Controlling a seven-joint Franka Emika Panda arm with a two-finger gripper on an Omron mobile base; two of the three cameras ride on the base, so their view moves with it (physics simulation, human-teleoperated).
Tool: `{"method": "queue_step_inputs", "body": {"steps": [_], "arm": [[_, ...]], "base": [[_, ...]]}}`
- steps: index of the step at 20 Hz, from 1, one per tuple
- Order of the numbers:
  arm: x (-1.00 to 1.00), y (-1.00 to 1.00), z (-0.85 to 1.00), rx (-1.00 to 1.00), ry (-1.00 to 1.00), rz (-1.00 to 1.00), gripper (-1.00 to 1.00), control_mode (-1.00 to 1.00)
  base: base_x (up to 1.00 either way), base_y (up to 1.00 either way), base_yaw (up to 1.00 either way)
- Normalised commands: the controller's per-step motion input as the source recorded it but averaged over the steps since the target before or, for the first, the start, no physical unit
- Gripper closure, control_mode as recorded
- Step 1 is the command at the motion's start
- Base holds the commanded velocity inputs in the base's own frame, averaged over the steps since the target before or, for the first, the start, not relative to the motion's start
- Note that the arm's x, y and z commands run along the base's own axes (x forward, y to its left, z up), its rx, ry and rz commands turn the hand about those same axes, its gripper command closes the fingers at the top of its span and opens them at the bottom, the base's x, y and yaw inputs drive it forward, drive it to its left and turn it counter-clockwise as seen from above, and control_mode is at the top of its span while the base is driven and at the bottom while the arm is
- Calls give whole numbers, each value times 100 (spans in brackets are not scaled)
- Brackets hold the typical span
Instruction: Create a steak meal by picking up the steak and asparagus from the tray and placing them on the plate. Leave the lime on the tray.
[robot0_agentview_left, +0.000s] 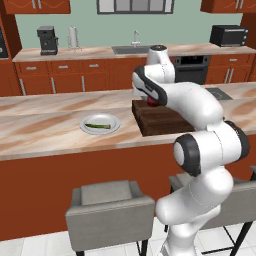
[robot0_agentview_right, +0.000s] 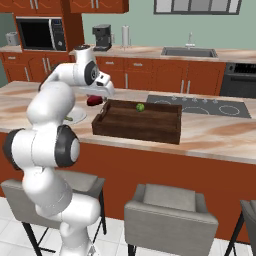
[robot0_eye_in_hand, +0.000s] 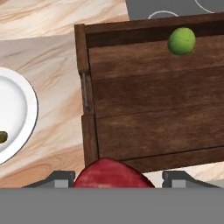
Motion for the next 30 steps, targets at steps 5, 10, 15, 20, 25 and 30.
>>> {"method": "queue_step_inputs", "body": {"steps": [5, 10, 15, 20, 25, 30], "arm": [[-3, 83, 0, -6, 0, 12, 100, -100], [0, 73, 0, -3, 0, 5, 100, -100], [4, 66, 0, -1, 2, 2, 100, -100], [8, 46, -15, 0, 1, 8, 100, -100], [25, 9, -27, 0, 0, 19, 100, -100], [37, 0, -33, 0, 0, 24, 100, -100]], "base": [[0, 0, 0], [0, 0, 0], [0, 0, 0], [0, 0, 0], [0, 0, 0], [0, 0, 0]]}}
